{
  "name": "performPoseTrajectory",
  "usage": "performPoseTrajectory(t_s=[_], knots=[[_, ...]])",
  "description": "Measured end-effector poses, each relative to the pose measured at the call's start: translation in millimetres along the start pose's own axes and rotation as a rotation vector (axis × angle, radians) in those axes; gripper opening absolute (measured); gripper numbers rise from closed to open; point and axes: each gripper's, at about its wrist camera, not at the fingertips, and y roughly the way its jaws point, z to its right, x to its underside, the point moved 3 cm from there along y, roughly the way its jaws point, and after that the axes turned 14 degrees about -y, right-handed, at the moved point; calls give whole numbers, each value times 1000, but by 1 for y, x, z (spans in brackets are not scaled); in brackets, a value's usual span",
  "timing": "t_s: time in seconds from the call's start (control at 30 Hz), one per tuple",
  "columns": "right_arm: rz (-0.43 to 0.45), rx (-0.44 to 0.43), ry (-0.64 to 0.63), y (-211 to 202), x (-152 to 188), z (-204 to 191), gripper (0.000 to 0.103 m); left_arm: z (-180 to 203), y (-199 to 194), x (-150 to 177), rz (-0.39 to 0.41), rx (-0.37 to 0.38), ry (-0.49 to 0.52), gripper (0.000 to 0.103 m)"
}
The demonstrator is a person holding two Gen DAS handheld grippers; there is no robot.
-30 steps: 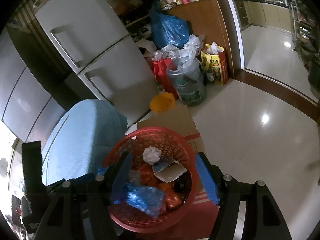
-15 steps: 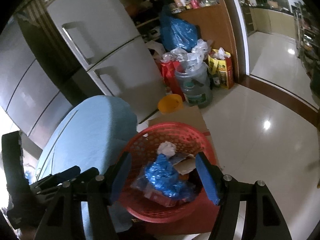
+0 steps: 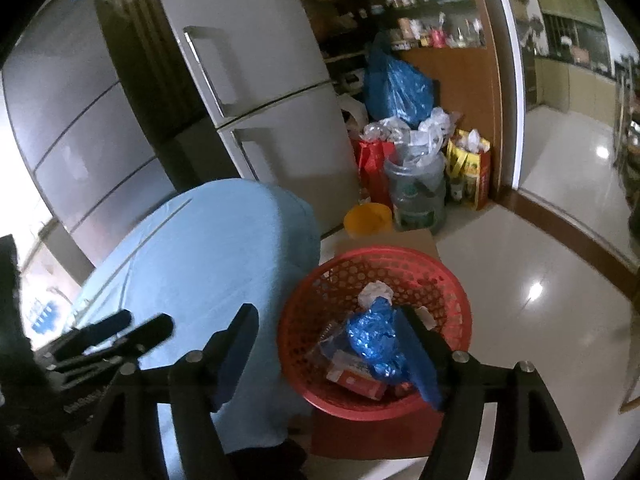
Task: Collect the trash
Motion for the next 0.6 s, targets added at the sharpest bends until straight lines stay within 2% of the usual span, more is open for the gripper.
performPoseTrajectory(t_s=[0.13,0.17,0.27,0.3,0.33,0.5,0.6], knots=[[-5,57,-67,-6,14,-15,78,-18,-12,7,20,-10,-36,76],[-16,68,-72,-5,18,-17,78,-24,-15,8,24,-12,-50,80],[-42,80,-65,-3,27,-20,80,-32,-20,10,40,-17,-75,81],[-49,82,-69,-2,28,-21,82,-34,-21,11,40,-17,-77,81],[-53,85,-78,-2,29,-22,89,-36,-22,13,39,-19,-79,81],[-25,106,-104,-8,25,-28,94,-35,-21,13,42,-32,-77,81],[-28,119,-105,-8,25,-27,101,-33,-21,14,45,-38,-70,86]])
